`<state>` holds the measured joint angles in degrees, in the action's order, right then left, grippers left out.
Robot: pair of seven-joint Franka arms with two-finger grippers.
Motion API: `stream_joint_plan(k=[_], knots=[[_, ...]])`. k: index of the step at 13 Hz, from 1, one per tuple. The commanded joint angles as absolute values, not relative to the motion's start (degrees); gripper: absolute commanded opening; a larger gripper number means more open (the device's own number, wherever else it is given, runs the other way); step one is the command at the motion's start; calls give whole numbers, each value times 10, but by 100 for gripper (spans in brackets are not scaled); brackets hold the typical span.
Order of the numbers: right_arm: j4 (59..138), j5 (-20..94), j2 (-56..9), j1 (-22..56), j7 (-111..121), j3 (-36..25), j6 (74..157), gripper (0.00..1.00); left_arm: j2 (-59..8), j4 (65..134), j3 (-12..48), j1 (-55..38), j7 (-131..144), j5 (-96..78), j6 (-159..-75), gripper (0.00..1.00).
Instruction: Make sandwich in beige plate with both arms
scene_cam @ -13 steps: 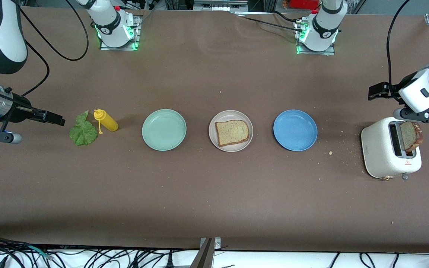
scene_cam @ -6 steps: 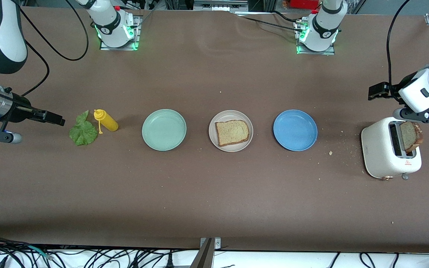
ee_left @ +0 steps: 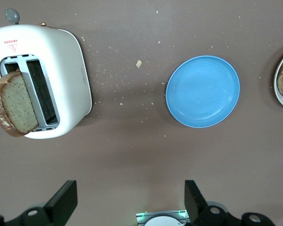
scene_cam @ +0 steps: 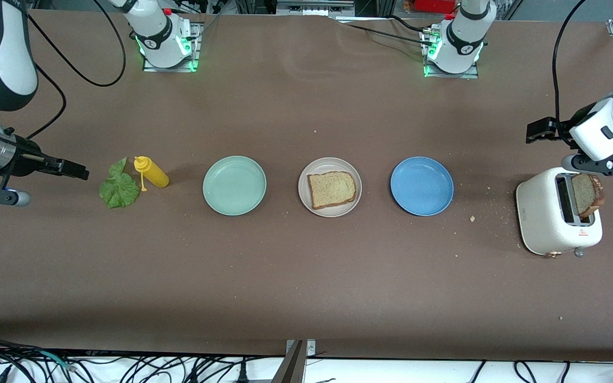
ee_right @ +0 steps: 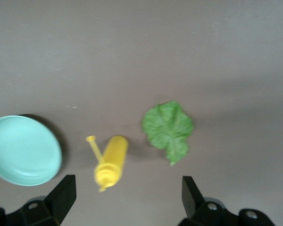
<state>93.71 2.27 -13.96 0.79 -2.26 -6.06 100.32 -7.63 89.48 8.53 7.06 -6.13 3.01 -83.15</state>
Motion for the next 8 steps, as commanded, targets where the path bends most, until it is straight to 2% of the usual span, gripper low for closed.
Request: stream_joint_plan(k=[1, 5, 8], knots=[[990, 16, -164, 1, 26, -89, 1068, 99, -76, 883, 85, 72, -68, 17, -818, 100], [1066, 8, -214, 1, 18, -101, 1181, 99, -76, 883, 85, 71, -66, 17, -818, 100], [1100, 9, -257, 1, 17, -104, 1211, 99, -76, 883, 84, 73, -70, 17, -818, 100]])
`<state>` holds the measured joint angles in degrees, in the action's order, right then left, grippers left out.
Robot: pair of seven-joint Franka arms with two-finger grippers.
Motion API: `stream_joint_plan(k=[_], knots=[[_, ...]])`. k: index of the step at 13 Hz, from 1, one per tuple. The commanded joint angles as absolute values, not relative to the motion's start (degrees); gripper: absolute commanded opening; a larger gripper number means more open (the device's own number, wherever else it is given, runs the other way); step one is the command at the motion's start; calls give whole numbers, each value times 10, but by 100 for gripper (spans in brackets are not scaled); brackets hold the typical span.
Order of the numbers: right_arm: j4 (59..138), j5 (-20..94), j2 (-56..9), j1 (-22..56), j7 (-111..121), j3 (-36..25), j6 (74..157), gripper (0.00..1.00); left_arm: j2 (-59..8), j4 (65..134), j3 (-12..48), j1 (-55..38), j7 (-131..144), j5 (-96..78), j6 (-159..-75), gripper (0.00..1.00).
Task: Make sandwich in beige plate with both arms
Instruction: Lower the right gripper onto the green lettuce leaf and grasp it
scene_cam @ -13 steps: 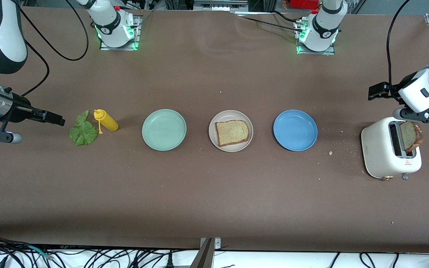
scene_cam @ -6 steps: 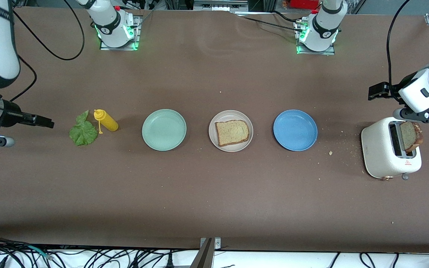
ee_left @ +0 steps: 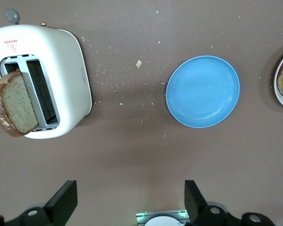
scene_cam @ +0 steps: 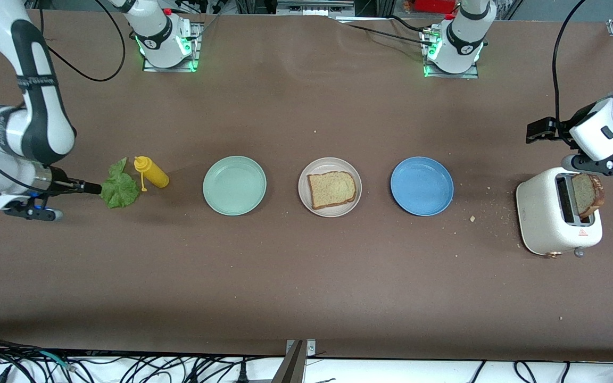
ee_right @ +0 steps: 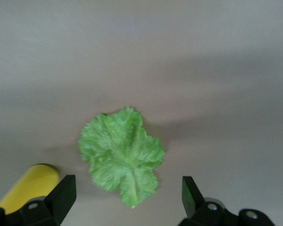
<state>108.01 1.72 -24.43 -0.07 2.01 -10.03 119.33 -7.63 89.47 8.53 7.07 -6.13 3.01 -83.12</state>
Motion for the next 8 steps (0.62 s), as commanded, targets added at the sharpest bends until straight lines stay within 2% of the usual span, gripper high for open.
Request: stream_joint_plan(k=[1, 8], knots=[[1106, 9, -268, 1, 16, -104, 1213, 99, -76, 883, 85, 73, -69, 18, -818, 100], [1117, 39, -301, -1, 15, -104, 1231, 98, -76, 883, 85, 73, -70, 18, -818, 100]])
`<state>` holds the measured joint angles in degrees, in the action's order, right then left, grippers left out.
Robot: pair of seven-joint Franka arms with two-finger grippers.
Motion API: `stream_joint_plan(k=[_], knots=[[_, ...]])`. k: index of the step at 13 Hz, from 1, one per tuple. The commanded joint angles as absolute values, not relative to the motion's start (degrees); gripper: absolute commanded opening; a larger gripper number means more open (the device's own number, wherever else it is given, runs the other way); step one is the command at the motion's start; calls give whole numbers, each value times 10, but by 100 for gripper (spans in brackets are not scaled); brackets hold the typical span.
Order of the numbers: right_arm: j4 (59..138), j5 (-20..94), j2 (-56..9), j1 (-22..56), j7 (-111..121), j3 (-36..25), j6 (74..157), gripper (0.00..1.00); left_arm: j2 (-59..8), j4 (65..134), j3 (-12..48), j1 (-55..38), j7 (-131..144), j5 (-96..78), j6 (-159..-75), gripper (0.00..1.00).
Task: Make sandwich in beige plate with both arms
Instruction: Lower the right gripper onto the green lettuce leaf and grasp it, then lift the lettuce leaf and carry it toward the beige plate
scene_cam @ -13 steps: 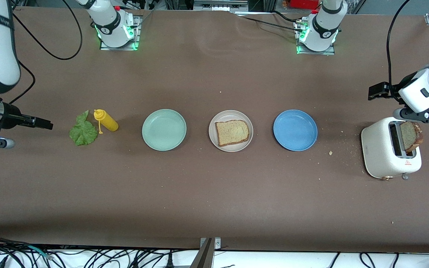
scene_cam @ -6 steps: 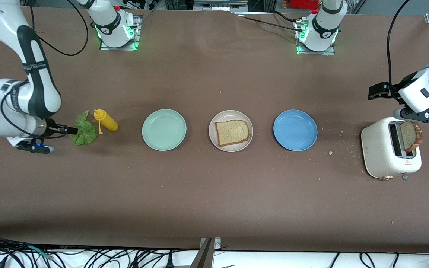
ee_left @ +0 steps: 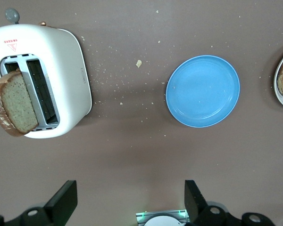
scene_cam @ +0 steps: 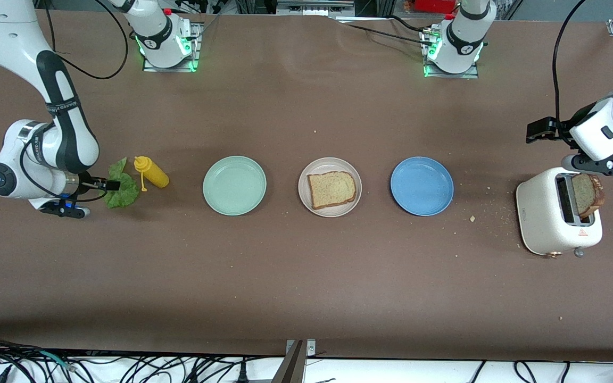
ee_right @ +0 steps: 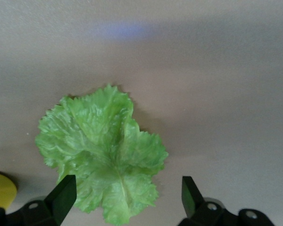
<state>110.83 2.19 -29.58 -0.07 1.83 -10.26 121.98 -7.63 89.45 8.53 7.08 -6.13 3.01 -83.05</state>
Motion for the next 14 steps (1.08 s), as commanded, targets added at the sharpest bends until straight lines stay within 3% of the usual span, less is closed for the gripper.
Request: stream_joint_plan(k=[1, 4, 7, 8, 9, 11, 12, 14], knots=[[1116, 47, -306, 1, 15, -103, 1231, 98, -76, 883, 85, 73, -70, 17, -818, 100], [1115, 47, -321, 2, 15, -103, 1232, 90, -76, 883, 85, 73, -69, 18, -817, 100], [1114, 47, -323, 3, 17, -102, 1230, 46, -75, 883, 85, 72, -70, 18, -817, 100], [1114, 47, -323, 3, 20, -102, 1230, 35, -76, 883, 85, 72, -70, 18, -817, 100], [1114, 47, -323, 3, 21, -102, 1230, 30, -76, 883, 85, 72, -70, 18, -817, 100], [1114, 47, -323, 3, 23, -102, 1231, 6, -76, 883, 85, 73, -70, 18, -817, 100], [1113, 47, -323, 3, 24, -102, 1231, 0, -76, 883, 85, 73, -70, 18, -817, 100], [1101, 42, -316, 2, 31, -103, 1225, 0, -76, 883, 85, 72, -70, 18, -817, 100]])
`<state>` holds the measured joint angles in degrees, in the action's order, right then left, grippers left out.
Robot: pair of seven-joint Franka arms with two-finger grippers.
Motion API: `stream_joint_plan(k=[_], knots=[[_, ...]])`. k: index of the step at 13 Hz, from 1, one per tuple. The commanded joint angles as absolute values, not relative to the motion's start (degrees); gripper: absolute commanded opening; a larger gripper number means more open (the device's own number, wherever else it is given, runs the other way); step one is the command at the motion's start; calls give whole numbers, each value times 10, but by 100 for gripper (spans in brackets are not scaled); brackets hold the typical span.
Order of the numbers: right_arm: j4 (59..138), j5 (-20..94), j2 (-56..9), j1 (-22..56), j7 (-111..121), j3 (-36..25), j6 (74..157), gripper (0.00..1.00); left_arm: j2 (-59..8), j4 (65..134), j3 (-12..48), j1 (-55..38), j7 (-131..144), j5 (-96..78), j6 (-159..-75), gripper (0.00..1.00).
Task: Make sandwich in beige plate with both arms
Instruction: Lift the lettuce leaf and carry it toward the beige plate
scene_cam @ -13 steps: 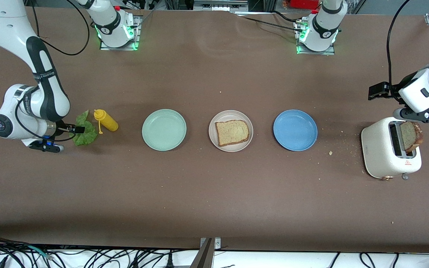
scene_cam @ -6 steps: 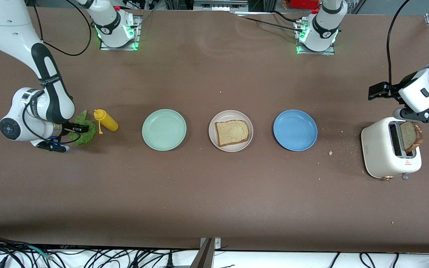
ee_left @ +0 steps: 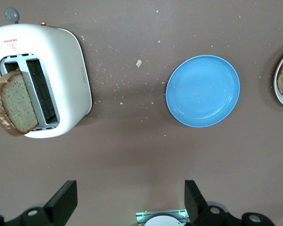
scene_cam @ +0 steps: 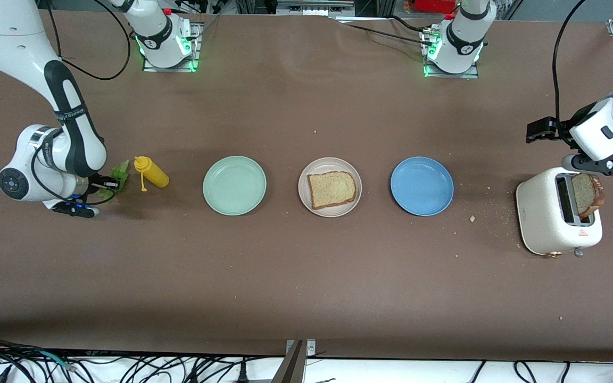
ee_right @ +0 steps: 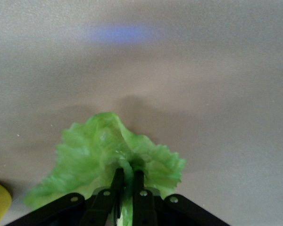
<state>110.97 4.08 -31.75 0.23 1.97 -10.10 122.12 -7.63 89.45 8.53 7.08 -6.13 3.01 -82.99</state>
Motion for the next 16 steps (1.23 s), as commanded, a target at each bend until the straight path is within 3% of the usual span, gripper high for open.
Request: stream_joint_plan(k=[1, 3, 9, 16], knots=[[1089, 40, -304, 1, 47, -105, 1218, 0, -76, 883, 84, 73, -70, 18, -817, 100], [1046, 38, -285, 1, 80, -120, 1168, 0, -76, 883, 85, 72, -70, 18, -817, 100], [817, 46, -281, 10, 77, -119, 916, 0, -76, 883, 85, 72, -70, 18, -817, 100], [744, 187, -284, 168, -331, -117, 881, 0, -75, 883, 85, 72, -70, 18, -817, 100]])
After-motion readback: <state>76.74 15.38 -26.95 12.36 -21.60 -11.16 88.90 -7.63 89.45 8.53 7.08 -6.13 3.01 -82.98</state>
